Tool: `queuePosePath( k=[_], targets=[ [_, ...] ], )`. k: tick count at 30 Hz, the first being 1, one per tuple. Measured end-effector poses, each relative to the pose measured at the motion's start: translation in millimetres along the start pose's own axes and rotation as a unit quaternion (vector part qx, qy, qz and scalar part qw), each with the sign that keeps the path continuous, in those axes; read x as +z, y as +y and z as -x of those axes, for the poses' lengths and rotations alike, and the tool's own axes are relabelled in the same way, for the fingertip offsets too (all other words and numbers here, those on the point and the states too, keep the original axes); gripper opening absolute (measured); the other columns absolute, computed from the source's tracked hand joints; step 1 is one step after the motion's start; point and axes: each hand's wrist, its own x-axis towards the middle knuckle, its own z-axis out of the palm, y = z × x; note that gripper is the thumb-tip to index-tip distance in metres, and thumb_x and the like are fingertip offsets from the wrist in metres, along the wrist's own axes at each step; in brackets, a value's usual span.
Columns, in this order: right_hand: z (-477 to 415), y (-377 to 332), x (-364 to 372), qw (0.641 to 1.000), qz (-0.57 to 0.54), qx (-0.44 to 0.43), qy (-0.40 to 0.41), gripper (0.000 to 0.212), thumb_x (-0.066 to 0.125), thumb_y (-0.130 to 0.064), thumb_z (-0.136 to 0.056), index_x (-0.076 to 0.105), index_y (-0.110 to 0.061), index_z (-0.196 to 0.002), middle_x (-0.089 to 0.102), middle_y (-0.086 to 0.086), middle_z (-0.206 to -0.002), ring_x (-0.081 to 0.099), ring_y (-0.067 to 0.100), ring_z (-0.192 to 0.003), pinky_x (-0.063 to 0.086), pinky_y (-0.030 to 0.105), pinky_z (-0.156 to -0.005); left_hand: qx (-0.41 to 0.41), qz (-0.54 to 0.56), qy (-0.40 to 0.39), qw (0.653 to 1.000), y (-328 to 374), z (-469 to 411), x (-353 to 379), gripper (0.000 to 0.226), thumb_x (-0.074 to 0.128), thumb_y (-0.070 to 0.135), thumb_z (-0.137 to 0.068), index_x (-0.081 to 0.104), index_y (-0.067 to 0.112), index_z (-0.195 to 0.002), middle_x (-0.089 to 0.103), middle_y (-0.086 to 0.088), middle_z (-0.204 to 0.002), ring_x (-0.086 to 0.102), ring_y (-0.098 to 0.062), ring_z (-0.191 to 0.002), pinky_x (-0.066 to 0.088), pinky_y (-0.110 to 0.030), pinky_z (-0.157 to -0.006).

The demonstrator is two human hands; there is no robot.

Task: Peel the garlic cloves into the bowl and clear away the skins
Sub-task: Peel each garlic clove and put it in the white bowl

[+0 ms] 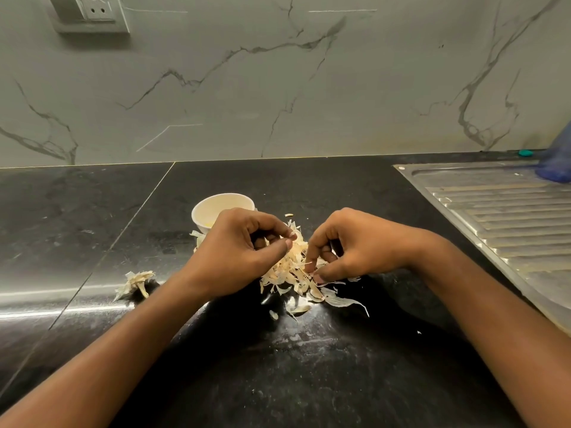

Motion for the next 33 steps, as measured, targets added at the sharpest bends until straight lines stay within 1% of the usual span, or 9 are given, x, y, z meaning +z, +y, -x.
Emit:
queuePosePath(
  k=[6,9,11,14,17,21,26,30,33],
  targets=[
    [3.3,-0.3,-5.1,0.999,-0.037,-0.025,0.012,0.002,0.082,-0.023,-0.093,0.08,-0.023,-0.094,0.067,-0.002,-0.071,0.056,0.009,-0.06,0.047,0.03,-0.06,-0.003,0.001,-0.002,1.0,1.8,-0.2,0.2,0.009,0.078,0.011,-0.094,0.082,0.015,-0.101,0.065,0.012,-0.06,0.046,-0.01,-0.049,0.038,-0.023,-0.051],
    [8.8,0.4,-14.8,0.992,-0.1,-0.049,0.056,0.002,0.079,-0.018,-0.096,0.078,-0.017,-0.097,0.063,-0.01,-0.07,0.055,0.006,-0.063,0.046,0.024,-0.063,-0.006,0.018,0.001,1.0,3.3,-0.5,-0.2,0.008,0.078,0.013,-0.094,0.083,0.017,-0.099,0.069,0.0,-0.064,0.051,-0.033,-0.052,0.04,-0.035,-0.052],
    [10.1,-1.8,-18.1,0.989,-0.106,-0.074,0.071,0.006,0.074,-0.023,-0.1,0.075,-0.02,-0.105,0.068,-0.01,-0.086,0.062,0.008,-0.077,0.051,0.027,-0.071,-0.004,0.035,-0.002,0.999,5.7,-0.8,-0.2,0.006,0.079,0.015,-0.094,0.083,0.017,-0.097,0.073,-0.005,-0.07,0.059,-0.04,-0.06,0.045,-0.04,-0.053],
    [8.1,-4.2,-15.5,0.988,-0.096,-0.092,0.077,0.015,0.068,-0.03,-0.103,0.071,-0.024,-0.116,0.069,-0.008,-0.109,0.067,0.014,-0.1,0.058,0.035,-0.083,-0.019,0.063,-0.005,0.998,8.4,-1.2,-0.4,0.006,0.077,0.016,-0.095,0.082,0.013,-0.094,0.073,0.0,-0.069,0.062,-0.019,-0.056,0.048,-0.027,-0.053],
    [6.0,-5.0,-11.2,0.984,-0.125,-0.088,0.089,0.015,0.071,-0.024,-0.102,0.071,-0.02,-0.116,0.072,-0.007,-0.099,0.068,0.008,-0.088,0.055,0.024,-0.074,-0.039,0.094,-0.001,0.995,10.0,-1.3,-1.8,0.007,0.076,0.013,-0.094,0.082,0.008,-0.094,0.075,-0.004,-0.071,0.065,-0.018,-0.058,0.052,-0.026,-0.053],
    [3.9,-2.6,-10.0,0.975,-0.141,-0.102,0.138,0.016,0.079,-0.02,-0.095,0.077,-0.017,-0.111,0.076,0.0,-0.096,0.073,0.017,-0.085,0.059,0.029,-0.077,-0.057,0.116,0.014,0.991,10.7,-1.7,-3.0,0.006,0.077,0.004,-0.091,0.082,0.007,-0.095,0.077,-0.009,-0.076,0.07,-0.024,-0.062,0.058,-0.031,-0.055],
    [2.7,-1.8,-8.8,0.965,-0.147,-0.124,0.178,0.021,0.084,-0.012,-0.091,0.078,-0.011,-0.111,0.079,0.002,-0.097,0.078,0.022,-0.09,0.062,0.03,-0.081,-0.061,0.14,0.018,0.988,14.1,-1.3,-3.9,0.01,0.081,0.011,-0.087,0.081,0.004,-0.095,0.077,-0.012,-0.076,0.073,-0.025,-0.064,0.061,-0.03,-0.058],
    [1.9,-3.2,-6.6,0.96,-0.13,-0.141,0.206,0.017,0.085,-0.009,-0.089,0.082,-0.009,-0.106,0.08,-0.001,-0.092,0.078,0.02,-0.084,0.059,0.024,-0.075,-0.072,0.162,0.019,0.984,16.4,-1.6,-4.8,0.014,0.079,0.01,-0.087,0.08,0.0,-0.097,0.078,-0.015,-0.078,0.075,-0.024,-0.066,0.062,-0.028,-0.062],
    [1.0,-6.4,-4.0,0.955,-0.127,-0.15,0.223,0.015,0.086,-0.008,-0.088,0.082,-0.007,-0.103,0.081,-0.001,-0.091,0.078,0.021,-0.082,0.062,0.028,-0.074,-0.08,0.181,0.021,0.98,18.0,-1.5,-4.9,0.014,0.077,0.006,-0.089,0.079,-0.004,-0.098,0.078,-0.019,-0.081,0.077,-0.03,-0.071,0.064,-0.029,-0.066]
  ],
)
